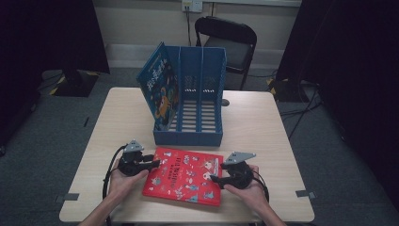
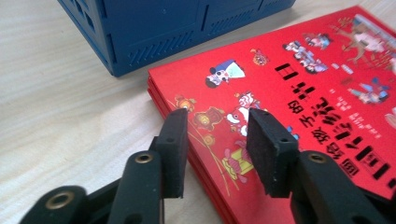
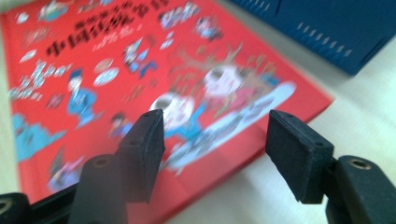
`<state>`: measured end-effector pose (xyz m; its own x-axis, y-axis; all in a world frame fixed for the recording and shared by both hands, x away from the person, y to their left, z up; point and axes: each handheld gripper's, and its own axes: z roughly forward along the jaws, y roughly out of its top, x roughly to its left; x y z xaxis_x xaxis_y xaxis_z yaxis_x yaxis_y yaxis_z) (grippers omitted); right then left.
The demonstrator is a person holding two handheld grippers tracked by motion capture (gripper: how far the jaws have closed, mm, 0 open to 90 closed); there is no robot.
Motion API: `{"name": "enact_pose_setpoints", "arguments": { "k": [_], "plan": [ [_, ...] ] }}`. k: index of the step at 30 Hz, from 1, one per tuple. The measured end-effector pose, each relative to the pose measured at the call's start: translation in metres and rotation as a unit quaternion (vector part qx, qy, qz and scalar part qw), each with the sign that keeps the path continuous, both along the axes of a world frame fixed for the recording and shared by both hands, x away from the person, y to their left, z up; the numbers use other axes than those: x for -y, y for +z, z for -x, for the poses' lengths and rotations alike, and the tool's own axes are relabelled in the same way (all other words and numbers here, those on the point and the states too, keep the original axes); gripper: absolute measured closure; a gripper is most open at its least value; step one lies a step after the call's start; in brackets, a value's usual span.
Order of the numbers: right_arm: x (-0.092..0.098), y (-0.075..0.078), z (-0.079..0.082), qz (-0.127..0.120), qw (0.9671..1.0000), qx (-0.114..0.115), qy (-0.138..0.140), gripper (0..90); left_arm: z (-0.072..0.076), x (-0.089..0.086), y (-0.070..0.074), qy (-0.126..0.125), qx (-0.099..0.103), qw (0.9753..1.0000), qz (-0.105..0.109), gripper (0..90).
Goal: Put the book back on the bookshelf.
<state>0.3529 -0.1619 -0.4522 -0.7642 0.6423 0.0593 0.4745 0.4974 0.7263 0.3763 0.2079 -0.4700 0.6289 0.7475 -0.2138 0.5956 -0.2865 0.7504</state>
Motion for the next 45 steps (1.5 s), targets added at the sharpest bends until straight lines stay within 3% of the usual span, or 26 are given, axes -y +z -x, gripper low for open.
{"name": "enact_pose_setpoints", "arguments": {
  "k": [6,8,11,18,23,26,28,38,45],
  "plan": [
    [-0.011,0.003,-0.028,-0.005,0.9998,0.019,-0.008,31.4,0.008,0.001,-0.001,0.008,-0.014,0.9997,0.017,50.0],
    [-0.017,0.000,-0.036,-0.013,0.9998,0.014,-0.009,25.2,0.012,0.002,-0.002,0.006,-0.017,0.9997,0.014,46.4],
    [-0.024,-0.007,-0.042,-0.028,0.9996,0.000,-0.002,26.4,0.015,0.003,-0.002,0.000,-0.012,0.9999,0.007,42.9],
    [-0.023,-0.008,-0.043,-0.023,0.9994,0.021,-0.014,26.0,0.013,-0.002,-0.003,0.001,-0.011,0.9999,0.013,51.3],
    [-0.019,-0.010,-0.048,-0.022,0.9996,0.000,-0.015,26.2,0.010,0.006,-0.003,-0.025,-0.004,0.9996,0.013,55.8],
    [-0.019,-0.010,-0.046,-0.016,0.9998,-0.007,-0.008,31.7,0.010,0.018,-0.003,-0.032,0.004,0.9994,0.010,55.8],
    [-0.020,-0.009,-0.043,-0.010,0.9999,-0.002,-0.006,33.8,0.009,0.022,-0.002,-0.032,0.009,0.9995,0.002,56.1],
    [-0.004,-0.005,-0.034,0.000,1.0000,-0.006,-0.002,41.3,0.002,0.038,-0.002,-0.023,0.023,0.9995,0.000,60.7],
    [-0.001,-0.002,-0.022,0.017,0.9998,0.003,-0.007,43.7,-0.007,0.051,-0.001,-0.017,0.009,0.9998,0.002,62.5]
  ]
}}
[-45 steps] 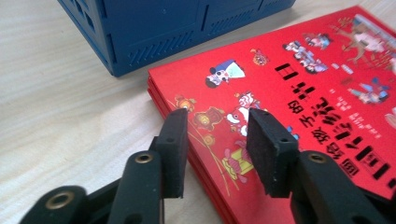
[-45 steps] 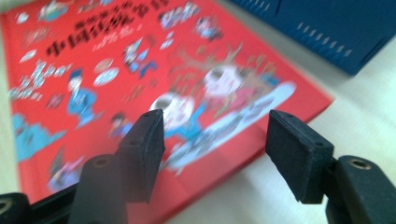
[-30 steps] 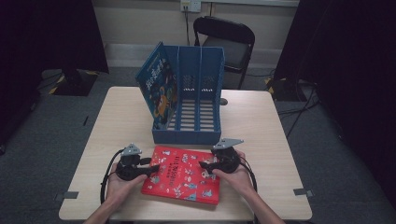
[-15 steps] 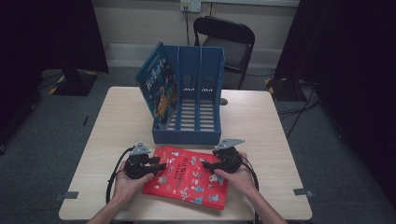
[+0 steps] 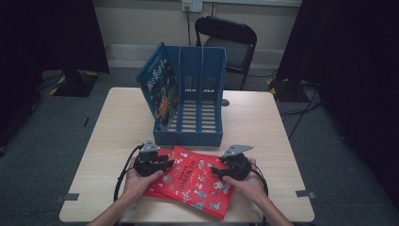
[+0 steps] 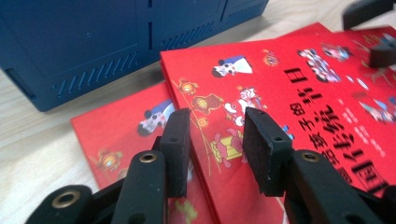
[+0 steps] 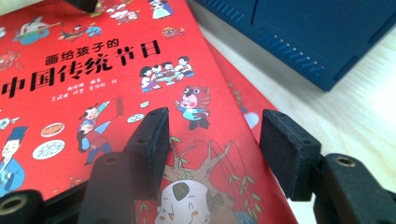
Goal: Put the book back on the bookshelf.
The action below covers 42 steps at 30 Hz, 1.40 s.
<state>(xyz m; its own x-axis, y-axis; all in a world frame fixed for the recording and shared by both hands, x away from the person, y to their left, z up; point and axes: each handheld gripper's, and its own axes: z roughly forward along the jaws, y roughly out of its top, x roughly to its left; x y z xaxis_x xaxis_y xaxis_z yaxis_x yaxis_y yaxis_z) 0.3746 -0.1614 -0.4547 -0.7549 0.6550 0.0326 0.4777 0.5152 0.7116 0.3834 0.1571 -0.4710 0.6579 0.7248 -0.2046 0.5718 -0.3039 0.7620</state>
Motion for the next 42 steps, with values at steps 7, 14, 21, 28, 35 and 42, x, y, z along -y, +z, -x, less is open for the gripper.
{"name": "enact_pose_setpoints", "arguments": {
  "k": [7,14,21,28,35,42],
  "plan": [
    [0.006,-0.001,0.006,-0.011,0.9999,-0.004,0.002,42.6,-0.010,0.009,-0.002,-0.010,-0.003,0.9999,0.014,62.8],
    [-0.008,-0.003,0.003,-0.012,0.9999,-0.008,0.002,36.8,-0.008,0.010,-0.002,-0.013,-0.002,0.9998,0.014,62.6],
    [-0.004,-0.004,0.002,-0.021,0.9996,-0.016,-0.002,36.8,0.014,-0.004,0.000,-0.034,-0.013,0.9993,0.006,58.0],
    [-0.004,-0.005,0.003,-0.021,0.9997,-0.015,-0.003,36.8,0.044,-0.025,0.000,-0.054,-0.024,0.9982,0.003,54.0],
    [-0.003,-0.006,0.003,-0.028,0.9995,-0.014,-0.005,36.7,0.051,-0.025,0.001,-0.059,-0.030,0.9978,-0.004,48.3],
    [-0.004,-0.006,0.003,-0.026,0.9996,-0.013,-0.004,36.8,0.052,-0.024,0.000,-0.067,-0.031,0.9972,-0.009,41.7]
  ]
}}
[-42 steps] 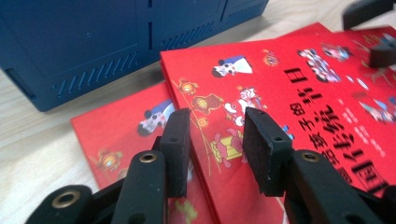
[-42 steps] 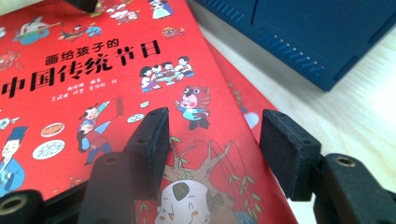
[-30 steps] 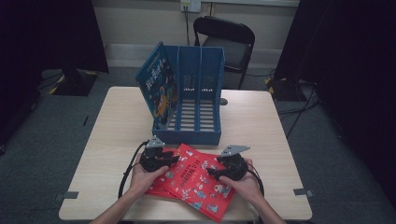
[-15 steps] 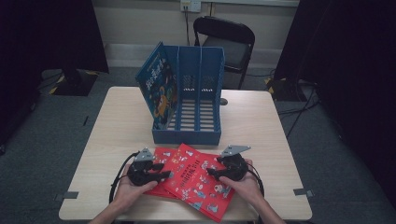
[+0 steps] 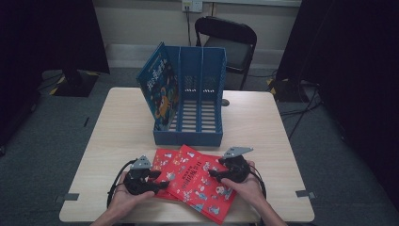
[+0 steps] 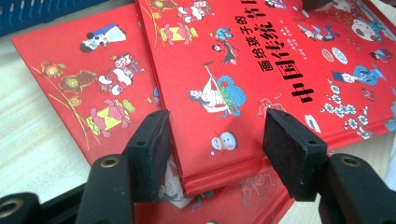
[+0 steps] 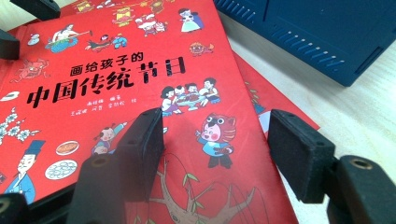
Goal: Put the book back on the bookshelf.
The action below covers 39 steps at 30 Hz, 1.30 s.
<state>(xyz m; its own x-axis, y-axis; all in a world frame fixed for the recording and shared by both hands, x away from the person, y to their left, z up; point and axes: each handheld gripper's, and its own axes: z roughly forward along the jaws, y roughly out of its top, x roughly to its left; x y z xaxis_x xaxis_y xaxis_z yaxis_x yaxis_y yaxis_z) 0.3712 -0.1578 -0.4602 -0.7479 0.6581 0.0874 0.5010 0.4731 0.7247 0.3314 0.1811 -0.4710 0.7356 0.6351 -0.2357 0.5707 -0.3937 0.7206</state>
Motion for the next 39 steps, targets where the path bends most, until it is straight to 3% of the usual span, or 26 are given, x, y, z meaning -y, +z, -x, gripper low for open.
{"name": "enact_pose_setpoints", "arguments": {
  "k": [3,4,6,11,16,19,26,39],
  "plan": [
    [0.000,0.000,0.000,0.000,1.0000,0.000,0.000,36.7,0.003,-0.001,0.000,-0.010,0.006,0.9999,-0.009,41.0],
    [0.000,0.000,0.000,0.001,1.0000,0.001,0.000,36.7,0.006,-0.001,0.000,-0.014,0.023,0.9995,-0.017,40.9],
    [0.000,0.000,0.000,0.001,1.0000,0.002,0.001,36.7,0.007,-0.001,0.001,-0.003,0.014,0.9997,-0.018,42.9],
    [-0.001,0.001,0.000,0.004,1.0000,0.002,0.001,36.9,0.005,-0.001,0.000,-0.006,0.012,0.9998,-0.013,43.0],
    [0.000,0.002,0.001,0.011,0.9999,0.000,0.005,37.6,0.001,0.001,0.001,-0.008,0.019,0.9996,-0.021,43.9],
    [0.004,0.003,0.003,0.013,0.9999,-0.001,0.004,38.2,-0.003,0.002,0.001,-0.002,0.016,0.9998,-0.015,44.9],
    [0.013,0.003,0.010,0.013,0.9999,-0.002,0.002,39.1,-0.015,0.007,0.002,0.011,0.027,0.9993,-0.024,47.2],
    [0.017,0.006,0.018,0.025,0.9996,0.002,-0.010,39.5,-0.032,0.017,0.005,0.030,0.026,0.9987,-0.033,46.8]
  ]
}}
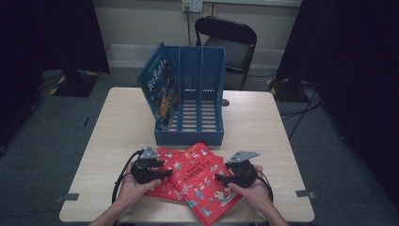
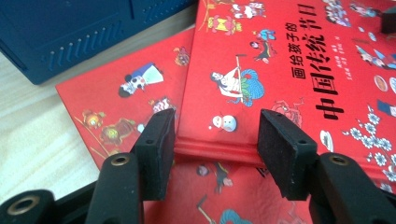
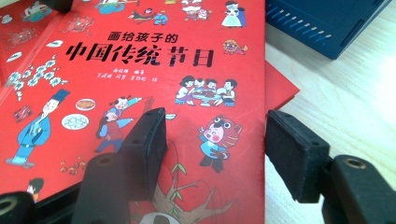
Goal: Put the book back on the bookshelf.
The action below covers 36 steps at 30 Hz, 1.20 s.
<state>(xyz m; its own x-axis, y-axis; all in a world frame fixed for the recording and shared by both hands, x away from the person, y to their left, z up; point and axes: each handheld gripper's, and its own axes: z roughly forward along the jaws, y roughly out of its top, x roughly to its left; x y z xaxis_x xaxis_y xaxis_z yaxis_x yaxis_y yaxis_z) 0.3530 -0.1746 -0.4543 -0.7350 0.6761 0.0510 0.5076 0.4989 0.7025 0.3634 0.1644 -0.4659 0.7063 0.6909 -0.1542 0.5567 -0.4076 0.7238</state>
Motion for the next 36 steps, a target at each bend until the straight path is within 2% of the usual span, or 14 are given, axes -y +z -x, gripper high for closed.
{"name": "enact_pose_setpoints", "arguments": {
  "k": [5,10,12,15,18,23,24,25,26,27,28,30,33,36],
  "plan": [
    [0.002,0.000,0.004,-0.002,1.0000,0.001,-0.001,40.3,-0.002,0.006,-0.001,0.017,0.009,0.9998,0.007,47.8],
    [0.003,0.000,0.008,-0.003,1.0000,0.001,0.003,40.7,-0.002,0.003,-0.001,0.018,-0.001,0.9998,0.011,47.8],
    [0.002,-0.001,0.010,-0.005,1.0000,0.003,0.005,41.2,0.000,0.001,-0.001,0.015,-0.003,0.9998,0.013,47.8],
    [0.001,-0.001,0.012,-0.006,0.9999,0.000,0.014,41.5,0.006,-0.004,0.001,0.002,-0.001,1.0000,0.000,48.2],
    [-0.001,-0.001,0.014,-0.007,0.9998,0.001,0.016,41.6,0.011,-0.006,-0.001,0.007,0.003,0.9999,0.010,47.6],
    [0.002,-0.003,0.013,-0.018,0.9997,-0.004,0.013,42.2,0.019,-0.012,0.000,0.011,-0.010,0.9999,0.007,44.5],
    [0.002,-0.003,0.013,-0.019,0.9997,-0.005,0.013,42.3,0.022,-0.015,0.001,0.007,-0.019,0.9998,0.009,44.8],
    [0.002,-0.003,0.013,-0.019,0.9997,-0.004,0.013,42.2,0.027,-0.019,0.002,-0.007,-0.019,0.9997,0.013,50.8],
    [0.002,-0.003,0.013,-0.019,0.9997,-0.004,0.013,42.2,0.032,-0.021,0.002,-0.009,-0.014,0.9997,0.018,53.4],
    [0.002,-0.003,0.013,-0.021,0.9997,-0.004,0.013,42.2,0.034,-0.022,0.002,-0.021,-0.021,0.9993,0.023,54.9],
    [0.003,-0.003,0.013,-0.021,0.9997,-0.005,0.012,42.2,0.037,-0.020,0.001,-0.028,-0.022,0.9993,0.015,57.2],
    [0.002,-0.003,0.013,-0.021,0.9997,-0.004,0.012,42.2,0.039,-0.012,-0.003,-0.037,-0.008,0.9993,0.002,56.3],
    [0.002,-0.003,0.014,-0.019,0.9998,0.000,0.011,42.2,0.038,-0.002,-0.002,-0.033,0.002,0.9994,-0.011,54.9],
    [0.003,-0.002,0.016,-0.016,0.9998,0.000,0.013,41.8,0.032,-0.003,-0.003,-0.032,-0.007,0.9995,0.001,54.8]
  ]
}}
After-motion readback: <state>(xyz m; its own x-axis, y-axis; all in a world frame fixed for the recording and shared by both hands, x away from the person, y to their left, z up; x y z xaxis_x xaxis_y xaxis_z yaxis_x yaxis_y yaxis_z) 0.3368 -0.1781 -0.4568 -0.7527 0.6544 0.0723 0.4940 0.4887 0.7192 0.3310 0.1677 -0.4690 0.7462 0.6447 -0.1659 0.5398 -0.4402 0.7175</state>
